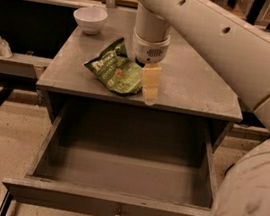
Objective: Place green jalapeno chip bag into top drawer
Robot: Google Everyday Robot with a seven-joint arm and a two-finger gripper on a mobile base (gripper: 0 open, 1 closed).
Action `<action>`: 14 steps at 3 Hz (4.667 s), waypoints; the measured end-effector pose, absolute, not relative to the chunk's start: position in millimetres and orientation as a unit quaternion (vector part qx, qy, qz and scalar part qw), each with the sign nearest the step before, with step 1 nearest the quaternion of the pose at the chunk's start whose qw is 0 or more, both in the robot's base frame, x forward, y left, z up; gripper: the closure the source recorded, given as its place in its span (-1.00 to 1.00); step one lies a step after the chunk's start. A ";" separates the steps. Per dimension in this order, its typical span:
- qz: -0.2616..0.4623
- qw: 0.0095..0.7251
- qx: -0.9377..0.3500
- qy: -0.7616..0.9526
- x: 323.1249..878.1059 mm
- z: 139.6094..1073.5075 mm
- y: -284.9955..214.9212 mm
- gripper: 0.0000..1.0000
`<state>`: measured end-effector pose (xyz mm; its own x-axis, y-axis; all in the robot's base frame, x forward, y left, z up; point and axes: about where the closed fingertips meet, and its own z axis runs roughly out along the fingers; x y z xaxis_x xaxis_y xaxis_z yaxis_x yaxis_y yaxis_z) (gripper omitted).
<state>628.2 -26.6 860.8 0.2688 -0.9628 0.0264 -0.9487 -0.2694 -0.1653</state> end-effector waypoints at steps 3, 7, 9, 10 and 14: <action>-0.036 0.059 -0.750 0.658 639.7 835.9 -39.8 0.22; -0.036 0.175 -0.768 0.616 600.7 943.4 -1.5 1.00; 0.012 0.180 -0.787 0.590 513.5 946.0 -22.3 1.00; 0.003 0.139 -0.764 0.630 468.7 911.2 -76.6 1.00; 0.048 0.146 -0.789 0.594 467.9 878.0 -47.4 -0.90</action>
Offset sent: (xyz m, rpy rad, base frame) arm 0.0056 -0.0250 -0.0162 0.0515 0.0378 -0.1900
